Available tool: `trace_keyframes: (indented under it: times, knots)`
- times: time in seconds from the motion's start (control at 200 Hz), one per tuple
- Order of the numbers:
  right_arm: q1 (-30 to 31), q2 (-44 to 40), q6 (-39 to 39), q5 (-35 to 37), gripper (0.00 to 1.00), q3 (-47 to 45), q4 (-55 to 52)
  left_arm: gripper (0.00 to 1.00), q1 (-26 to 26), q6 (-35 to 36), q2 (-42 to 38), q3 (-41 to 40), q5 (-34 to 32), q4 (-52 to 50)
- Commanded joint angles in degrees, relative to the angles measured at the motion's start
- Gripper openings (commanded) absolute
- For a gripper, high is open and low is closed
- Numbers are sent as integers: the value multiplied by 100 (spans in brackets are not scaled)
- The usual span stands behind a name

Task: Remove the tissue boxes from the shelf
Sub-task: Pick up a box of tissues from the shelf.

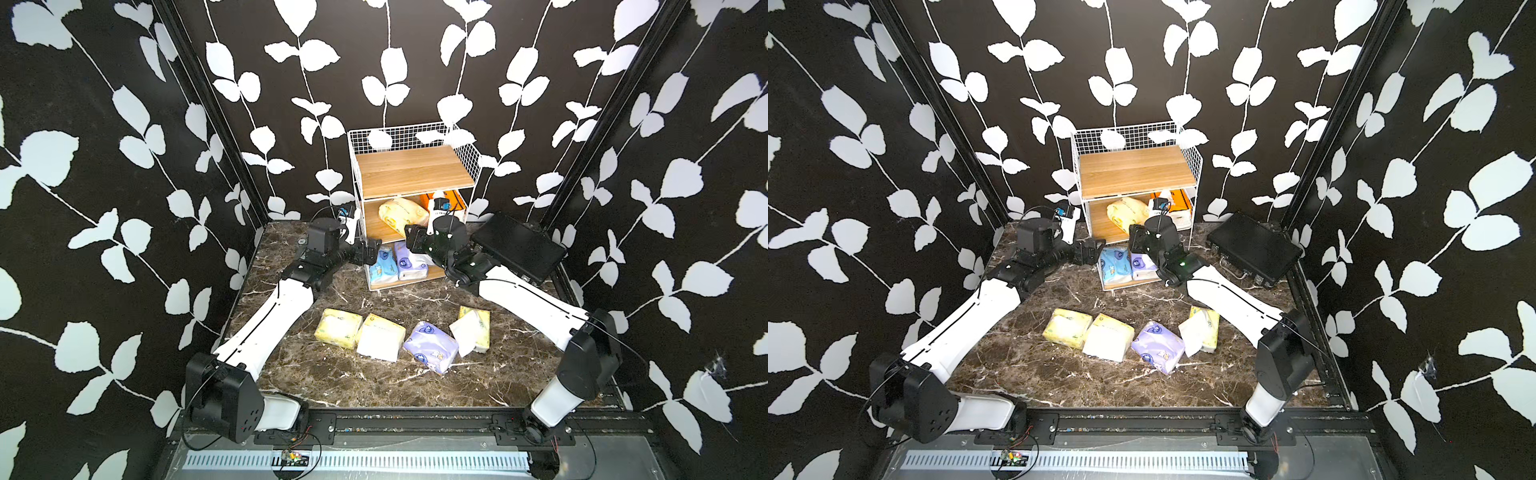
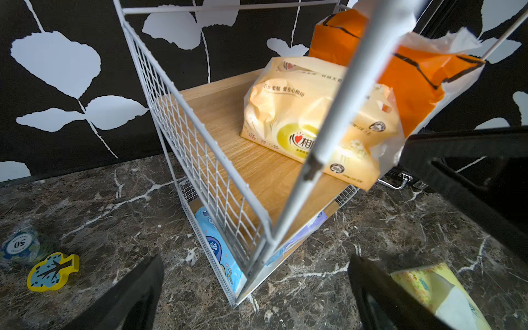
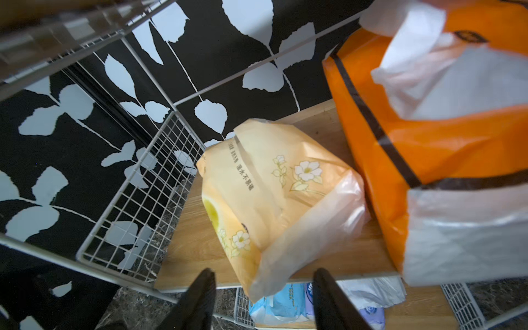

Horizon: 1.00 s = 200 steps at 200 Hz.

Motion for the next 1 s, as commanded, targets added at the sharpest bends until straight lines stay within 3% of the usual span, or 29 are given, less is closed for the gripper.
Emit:
trace_keyframes:
  times: [0.0, 0.16, 0.63, 0.905, 0.995]
  knots:
    - [-71, -225, 66, -241, 67, -148, 28, 99, 40, 78, -225, -57, -3, -28]
    - [-272, -139, 366, -704, 75, 19, 2, 99, 46, 89, -244, -57, 0, -23]
    - [-298, 538, 377, -682, 77, 651, -54, 99, 43, 89, -239, -57, -9, -29]
    - [-296, 788, 368, -562, 73, 839, -107, 99, 47, 89, -243, -57, 21, -23]
    - [-301, 863, 366, -533, 66, 862, -124, 99, 47, 90, -243, -57, 32, -32]
